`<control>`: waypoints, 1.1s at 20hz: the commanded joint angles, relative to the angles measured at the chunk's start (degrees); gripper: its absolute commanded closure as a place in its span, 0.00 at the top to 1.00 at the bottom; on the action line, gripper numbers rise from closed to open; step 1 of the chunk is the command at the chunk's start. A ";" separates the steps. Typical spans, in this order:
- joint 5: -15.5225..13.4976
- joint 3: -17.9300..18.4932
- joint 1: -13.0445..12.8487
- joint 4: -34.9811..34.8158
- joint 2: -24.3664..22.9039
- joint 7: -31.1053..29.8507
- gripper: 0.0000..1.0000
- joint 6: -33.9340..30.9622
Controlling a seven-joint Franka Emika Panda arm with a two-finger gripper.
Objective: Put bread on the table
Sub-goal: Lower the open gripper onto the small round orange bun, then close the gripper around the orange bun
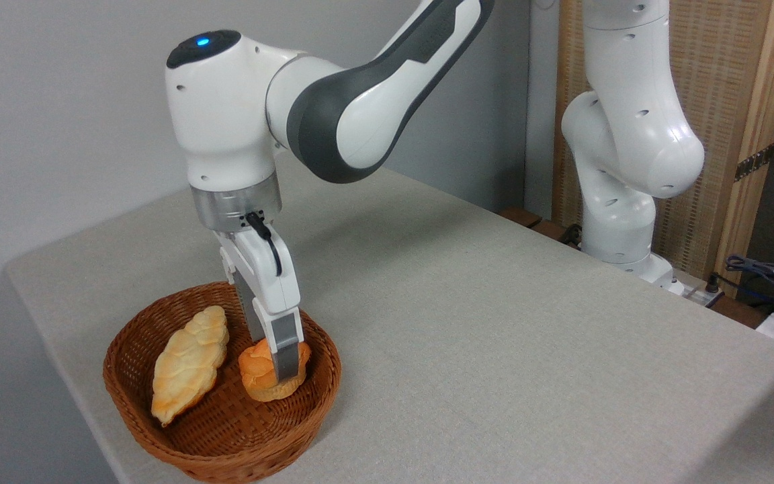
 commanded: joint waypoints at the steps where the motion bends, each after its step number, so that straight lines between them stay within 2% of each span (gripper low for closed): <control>1: 0.81 -0.04 -0.09 -0.38 0.41 3.19 1.00 1.19; 2: 0.81 -0.04 -0.09 -0.38 0.50 3.64 0.99 1.19; 4: 0.81 -0.04 -0.09 -0.29 0.68 3.64 0.74 1.19; 5: 0.73 -0.04 -0.09 -0.38 0.68 3.64 0.52 1.19; 6: 0.73 -0.04 -0.09 -0.38 0.59 3.64 0.38 1.19; 17: 0.64 -0.30 0.00 -0.29 0.15 3.56 0.39 1.19; 22: -0.33 0.49 0.87 -0.02 -3.53 2.50 0.42 0.93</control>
